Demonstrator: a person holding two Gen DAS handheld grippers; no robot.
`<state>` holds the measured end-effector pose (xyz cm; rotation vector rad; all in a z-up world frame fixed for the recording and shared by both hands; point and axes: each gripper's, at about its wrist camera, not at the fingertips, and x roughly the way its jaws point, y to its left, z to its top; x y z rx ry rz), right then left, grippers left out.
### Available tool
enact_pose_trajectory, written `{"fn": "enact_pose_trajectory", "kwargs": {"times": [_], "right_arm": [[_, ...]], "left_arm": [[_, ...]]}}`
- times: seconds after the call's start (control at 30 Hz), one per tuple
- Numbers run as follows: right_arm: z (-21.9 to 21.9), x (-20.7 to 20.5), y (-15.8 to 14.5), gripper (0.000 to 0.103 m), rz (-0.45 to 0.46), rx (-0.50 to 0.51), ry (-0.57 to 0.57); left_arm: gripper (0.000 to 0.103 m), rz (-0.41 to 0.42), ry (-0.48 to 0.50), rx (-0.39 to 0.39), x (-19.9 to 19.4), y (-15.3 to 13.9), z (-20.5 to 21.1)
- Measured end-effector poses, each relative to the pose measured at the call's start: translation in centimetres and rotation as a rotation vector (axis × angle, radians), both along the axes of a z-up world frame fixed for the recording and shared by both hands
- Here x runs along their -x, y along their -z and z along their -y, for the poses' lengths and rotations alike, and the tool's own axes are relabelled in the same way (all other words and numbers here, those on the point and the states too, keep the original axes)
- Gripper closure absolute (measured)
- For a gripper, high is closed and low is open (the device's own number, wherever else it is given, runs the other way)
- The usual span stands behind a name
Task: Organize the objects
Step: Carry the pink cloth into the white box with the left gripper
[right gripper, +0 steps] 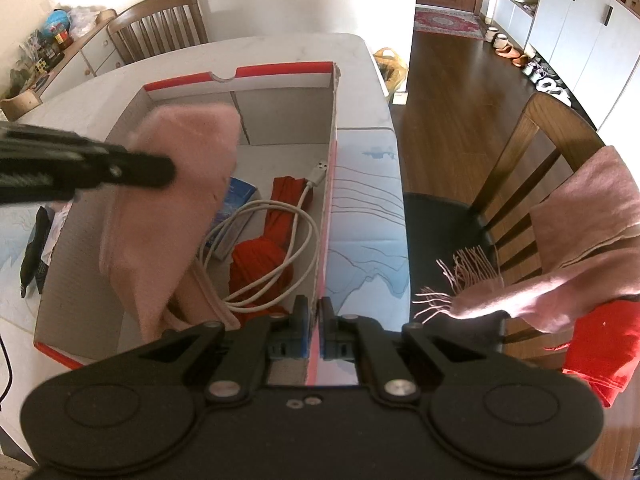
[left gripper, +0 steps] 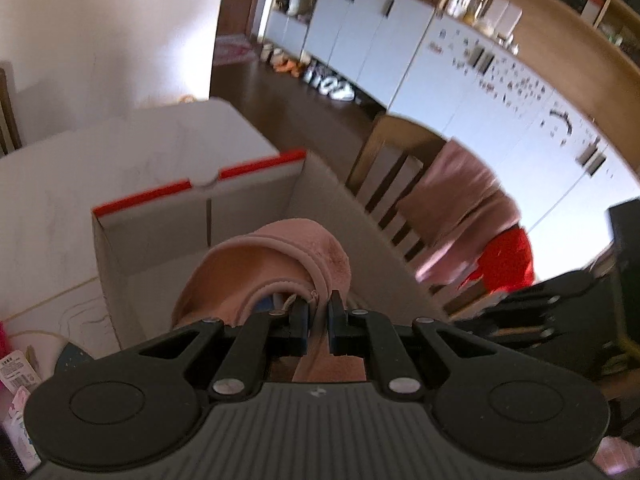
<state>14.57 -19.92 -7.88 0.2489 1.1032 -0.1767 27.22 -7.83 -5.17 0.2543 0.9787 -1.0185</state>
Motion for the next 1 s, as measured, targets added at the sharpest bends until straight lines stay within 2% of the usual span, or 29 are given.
{"fn": "enact_pose_trajectory", "kwargs": {"times": [0.33, 0.63, 0.73, 0.83, 0.93, 0.97, 1.0], "right_arm": [[0.1, 0.1, -0.1, 0.099, -0.001, -0.006, 0.004], [0.1, 0.0, -0.1, 0.099, -0.004, -0.008, 0.007], [0.2, 0.0, 0.0, 0.099, -0.007, -0.009, 0.007], [0.2, -0.1, 0.1, 0.098, -0.01, -0.01, 0.008], [0.2, -0.1, 0.1, 0.098, -0.012, -0.01, 0.01], [0.1, -0.2, 0.1, 0.098, -0.013, -0.009, 0.009], [0.1, -0.2, 0.1, 0.098, -0.014, -0.007, 0.008]], "left_arm": [[0.095, -0.028, 0.033, -0.144, -0.2, 5.0, 1.8], [0.095, -0.047, 0.047, -0.194, -0.1, 6.7, 1.7], [0.092, -0.045, 0.035, -0.2, -0.2, 6.8, 1.5], [0.081, -0.038, 0.025, -0.206, -0.1, 6.7, 1.8], [0.061, -0.033, 0.016, -0.188, 0.0, 6.2, 1.2], [0.048, -0.033, 0.013, -0.18, 0.1, 6.0, 1.1], [0.041, -0.029, 0.009, -0.17, 0.2, 5.7, 0.9]]}}
